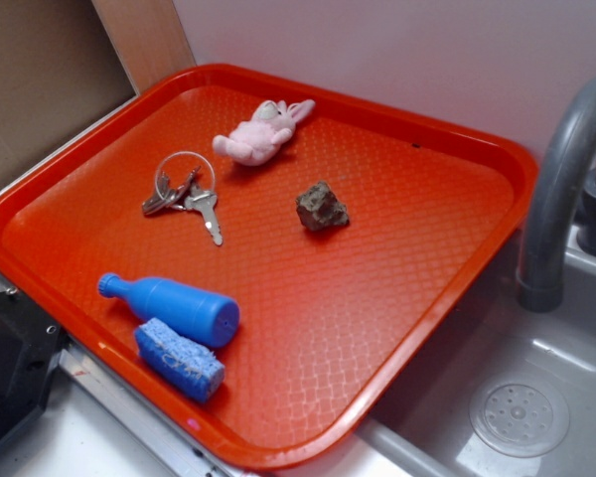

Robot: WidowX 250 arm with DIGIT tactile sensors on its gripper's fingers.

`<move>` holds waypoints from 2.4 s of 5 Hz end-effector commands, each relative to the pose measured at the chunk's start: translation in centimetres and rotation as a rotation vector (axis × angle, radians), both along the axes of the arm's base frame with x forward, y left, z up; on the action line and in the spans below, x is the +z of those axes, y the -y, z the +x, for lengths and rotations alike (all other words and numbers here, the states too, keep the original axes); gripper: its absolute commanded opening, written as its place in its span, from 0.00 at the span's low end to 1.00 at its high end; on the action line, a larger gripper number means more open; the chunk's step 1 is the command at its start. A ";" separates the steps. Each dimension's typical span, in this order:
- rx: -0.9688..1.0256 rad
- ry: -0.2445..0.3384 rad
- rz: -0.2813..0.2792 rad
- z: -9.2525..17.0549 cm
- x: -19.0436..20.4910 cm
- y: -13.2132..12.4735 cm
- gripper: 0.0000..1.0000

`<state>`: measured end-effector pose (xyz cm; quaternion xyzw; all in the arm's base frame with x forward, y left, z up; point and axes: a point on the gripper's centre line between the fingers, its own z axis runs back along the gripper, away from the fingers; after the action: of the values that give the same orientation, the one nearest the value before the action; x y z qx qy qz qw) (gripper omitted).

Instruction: Grab the rock.

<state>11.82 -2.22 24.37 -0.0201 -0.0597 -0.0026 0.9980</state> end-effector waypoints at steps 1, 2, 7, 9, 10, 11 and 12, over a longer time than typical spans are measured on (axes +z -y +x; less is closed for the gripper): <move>0.000 0.000 0.000 0.0 0.0 0.0 1.00; -0.247 0.084 0.057 2.8 -1.4 -0.5 1.00; -1.343 0.108 0.190 15.1 -11.0 4.3 1.00; -1.461 0.021 0.191 15.0 -13.9 6.9 1.00; -1.495 -0.014 0.167 14.9 -15.4 7.7 1.00; -1.486 -0.085 0.207 15.1 -17.3 8.3 1.00; -1.511 -0.122 0.202 15.1 -18.4 9.0 1.00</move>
<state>27.13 -9.58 5.04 0.0250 0.0503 -0.6816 0.7295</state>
